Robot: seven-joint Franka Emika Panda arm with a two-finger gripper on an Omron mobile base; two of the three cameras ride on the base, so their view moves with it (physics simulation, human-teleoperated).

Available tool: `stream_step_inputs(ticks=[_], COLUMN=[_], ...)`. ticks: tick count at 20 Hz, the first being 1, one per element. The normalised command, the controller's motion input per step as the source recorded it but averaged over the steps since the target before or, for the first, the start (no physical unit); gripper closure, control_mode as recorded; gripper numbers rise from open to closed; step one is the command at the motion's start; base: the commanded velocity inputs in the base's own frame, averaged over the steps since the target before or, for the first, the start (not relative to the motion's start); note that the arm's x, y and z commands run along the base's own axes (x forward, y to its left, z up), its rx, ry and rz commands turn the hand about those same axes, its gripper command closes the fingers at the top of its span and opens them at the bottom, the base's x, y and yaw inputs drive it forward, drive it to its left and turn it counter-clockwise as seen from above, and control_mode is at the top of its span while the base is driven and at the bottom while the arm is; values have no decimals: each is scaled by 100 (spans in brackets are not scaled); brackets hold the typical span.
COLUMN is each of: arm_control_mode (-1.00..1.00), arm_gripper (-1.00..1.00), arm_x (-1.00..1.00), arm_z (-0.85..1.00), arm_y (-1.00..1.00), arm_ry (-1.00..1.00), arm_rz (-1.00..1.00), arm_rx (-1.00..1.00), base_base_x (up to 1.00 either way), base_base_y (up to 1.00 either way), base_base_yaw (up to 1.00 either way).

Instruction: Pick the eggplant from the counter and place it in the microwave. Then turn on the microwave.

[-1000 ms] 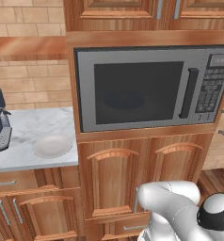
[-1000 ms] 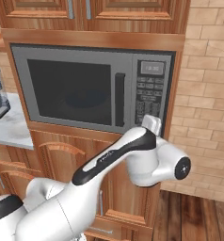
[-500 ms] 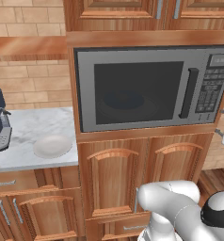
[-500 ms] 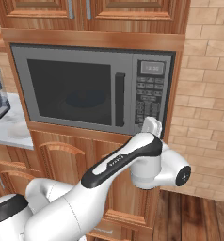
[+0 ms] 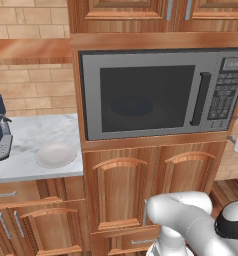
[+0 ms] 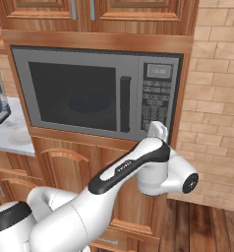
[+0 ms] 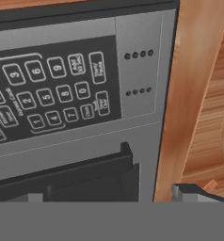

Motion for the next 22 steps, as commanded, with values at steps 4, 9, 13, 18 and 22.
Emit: stream_step_inputs(ticks=[4,9,13,18,22], arm_control_mode=[-100,-100,-100,-100,-100], arm_gripper=[-100,-100,-100,-100,-100], arm_x=[16,17,10,7,9], arm_z=[-2,-3,-9,-13,-12], arm_y=[-3,-5,-11,-21,-19], arm_ry=[0,0,0,0,0], arm_rz=[0,0,0,0,0], arm_rx=[-10,-7,-4,0,0], base_base_x=[0,0,0,0,0], base_base_y=[0,0,0,0,0], base_base_yaw=[0,0,0,0,0])
